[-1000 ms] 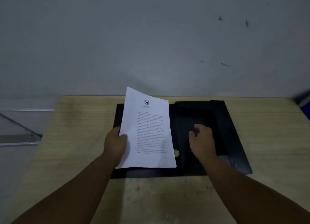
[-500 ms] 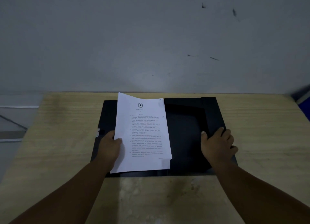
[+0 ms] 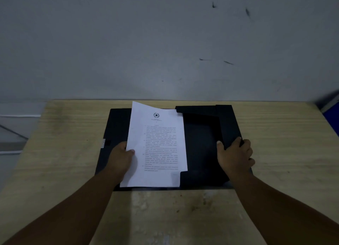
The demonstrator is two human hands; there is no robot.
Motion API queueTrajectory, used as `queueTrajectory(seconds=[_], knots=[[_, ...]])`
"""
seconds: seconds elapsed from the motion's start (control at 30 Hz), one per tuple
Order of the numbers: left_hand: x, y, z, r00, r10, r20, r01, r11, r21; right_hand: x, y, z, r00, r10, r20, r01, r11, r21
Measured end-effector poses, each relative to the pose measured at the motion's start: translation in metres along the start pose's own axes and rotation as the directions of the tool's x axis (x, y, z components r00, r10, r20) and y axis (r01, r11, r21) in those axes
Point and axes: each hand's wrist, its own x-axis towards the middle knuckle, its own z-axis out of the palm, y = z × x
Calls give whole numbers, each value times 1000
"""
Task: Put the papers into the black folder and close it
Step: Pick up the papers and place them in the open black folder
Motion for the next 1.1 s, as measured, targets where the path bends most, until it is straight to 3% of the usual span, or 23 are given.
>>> queueTrajectory(seconds=[0.33,0.53,0.73,0.93,1.1], knots=[[-15,19,50,997,68,38,-68,998,-15,13,18,-8,999,34,-18,-29,970,239],[-34,35,94,994,86,66,-82,995,-60,19,28,-13,999,-30,-24,37,907,419],[-41,49,124,977,123,173,-122,992,-15,20,36,-17,996,-87,-21,86,877,472],[-39,58,143,958,33,284,-49,997,51,20,39,-15,997,-69,-17,68,849,523],[-37,59,149,966,15,259,-50,990,130,20,36,-11,998,-56,3,45,834,550]])
